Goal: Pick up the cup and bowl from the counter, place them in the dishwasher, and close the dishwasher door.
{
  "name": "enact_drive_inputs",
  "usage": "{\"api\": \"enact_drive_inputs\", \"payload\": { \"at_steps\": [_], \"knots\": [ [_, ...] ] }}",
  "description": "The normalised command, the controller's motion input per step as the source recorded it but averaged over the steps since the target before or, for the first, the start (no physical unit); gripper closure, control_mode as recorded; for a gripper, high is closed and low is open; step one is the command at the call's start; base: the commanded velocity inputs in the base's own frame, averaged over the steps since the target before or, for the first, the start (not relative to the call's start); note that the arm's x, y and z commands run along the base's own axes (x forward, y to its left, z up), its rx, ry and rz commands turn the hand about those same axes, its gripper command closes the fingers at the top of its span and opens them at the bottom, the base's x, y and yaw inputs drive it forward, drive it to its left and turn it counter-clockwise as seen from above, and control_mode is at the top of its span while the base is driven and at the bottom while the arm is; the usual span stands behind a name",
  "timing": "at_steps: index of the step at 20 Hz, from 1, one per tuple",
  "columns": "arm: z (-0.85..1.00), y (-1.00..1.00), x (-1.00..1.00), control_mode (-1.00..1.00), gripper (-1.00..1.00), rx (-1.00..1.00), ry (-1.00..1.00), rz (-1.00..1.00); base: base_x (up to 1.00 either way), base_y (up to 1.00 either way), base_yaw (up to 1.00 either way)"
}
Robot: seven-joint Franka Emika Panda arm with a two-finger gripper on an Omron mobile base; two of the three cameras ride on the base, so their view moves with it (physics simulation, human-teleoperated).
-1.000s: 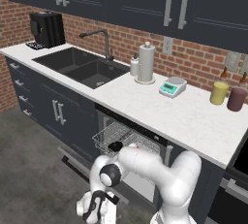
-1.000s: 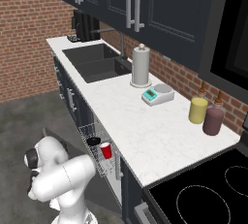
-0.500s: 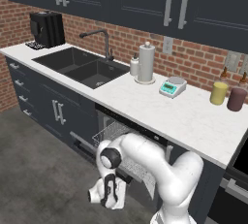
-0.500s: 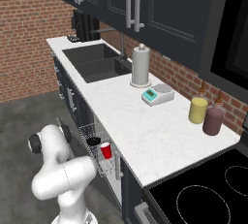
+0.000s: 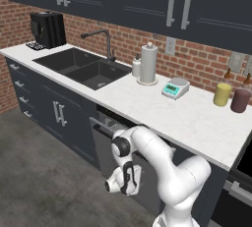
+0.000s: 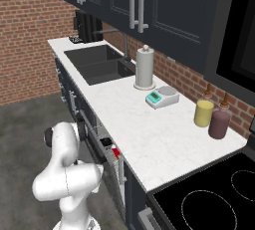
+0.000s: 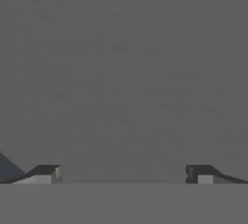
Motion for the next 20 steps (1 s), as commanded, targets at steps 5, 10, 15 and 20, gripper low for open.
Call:
{"api": "enact_drive_inputs", "payload": {
  "at_steps": [5,10,15,20],
  "knots": [
    [-0.37,-0.84,1.00,-1.00,-1.00,-0.14,0.00,0.00,0.00,0.00,0.00],
    [-0.48,-0.85,1.00,-1.00,-1.00,-0.14,0.00,0.00,0.00,0.00,0.00],
    [-0.23,-0.24,0.78,-1.00,-1.00,-0.07,-0.01,-0.01,0.00,0.00,0.00],
    [0.34,0.00,-0.21,-1.00,-1.00,0.01,-0.02,0.00,0.00,0.00,0.00]
  ]
}}
